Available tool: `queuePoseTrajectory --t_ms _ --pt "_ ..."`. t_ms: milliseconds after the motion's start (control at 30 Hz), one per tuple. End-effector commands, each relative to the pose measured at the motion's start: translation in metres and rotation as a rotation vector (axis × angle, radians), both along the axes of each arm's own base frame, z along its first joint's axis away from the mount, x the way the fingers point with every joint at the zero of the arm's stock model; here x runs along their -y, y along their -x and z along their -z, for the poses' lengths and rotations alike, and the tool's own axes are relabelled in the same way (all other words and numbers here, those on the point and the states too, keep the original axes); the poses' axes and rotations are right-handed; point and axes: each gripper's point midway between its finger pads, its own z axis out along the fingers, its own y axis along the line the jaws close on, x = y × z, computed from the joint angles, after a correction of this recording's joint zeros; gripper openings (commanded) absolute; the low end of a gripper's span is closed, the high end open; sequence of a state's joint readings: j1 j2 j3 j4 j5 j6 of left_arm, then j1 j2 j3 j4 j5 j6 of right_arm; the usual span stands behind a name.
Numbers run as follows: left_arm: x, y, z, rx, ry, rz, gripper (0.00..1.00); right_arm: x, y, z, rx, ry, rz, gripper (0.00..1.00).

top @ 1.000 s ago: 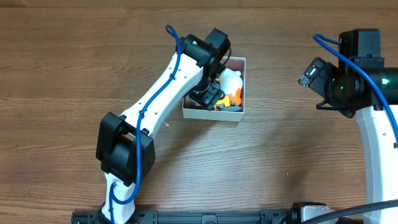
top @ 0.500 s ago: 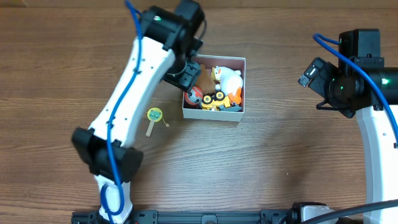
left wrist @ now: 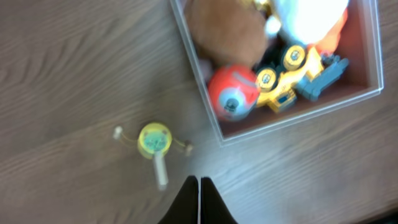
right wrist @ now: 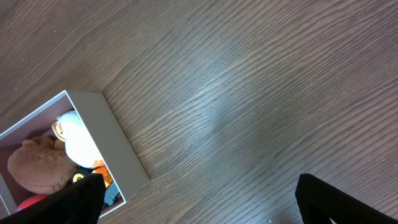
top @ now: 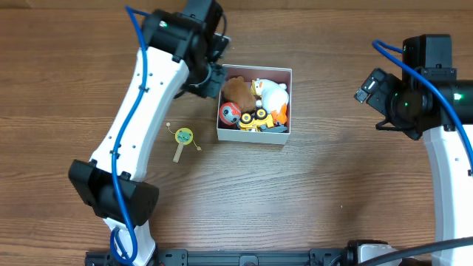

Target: Pack container

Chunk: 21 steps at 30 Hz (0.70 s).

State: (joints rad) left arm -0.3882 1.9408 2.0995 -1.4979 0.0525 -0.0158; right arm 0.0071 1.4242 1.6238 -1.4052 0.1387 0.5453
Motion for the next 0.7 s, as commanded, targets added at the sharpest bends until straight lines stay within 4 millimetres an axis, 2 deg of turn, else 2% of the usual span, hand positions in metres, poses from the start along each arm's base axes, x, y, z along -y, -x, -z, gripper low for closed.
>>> queuePoseTrajectory --t_ms 0,167,367,500,567,667 --pt "0.036 0.005 0.029 -0.001 0.037 0.105 0.04 0.004 -0.001 -0.004 0.013 0.018 0.007 1.00" --pt "0.043 0.002 0.075 -0.007 0.023 0.075 0.04 0.004 -0.001 -0.003 0.011 0.018 0.007 1.00" --pt "0.040 0.008 0.122 -0.046 0.002 0.076 0.04 0.004 -0.001 -0.003 0.012 0.018 0.007 1.00" --pt "0.038 0.013 0.162 -0.091 -0.017 0.075 0.04 0.004 -0.001 -0.003 0.012 0.018 0.007 1.00" --pt "0.035 0.019 0.171 -0.126 -0.032 0.068 0.04 0.004 -0.001 -0.003 0.011 0.018 0.007 1.00" --pt "0.035 0.018 0.167 -0.128 -0.032 0.059 0.04 0.004 -0.001 -0.003 0.011 0.018 0.007 1.00"
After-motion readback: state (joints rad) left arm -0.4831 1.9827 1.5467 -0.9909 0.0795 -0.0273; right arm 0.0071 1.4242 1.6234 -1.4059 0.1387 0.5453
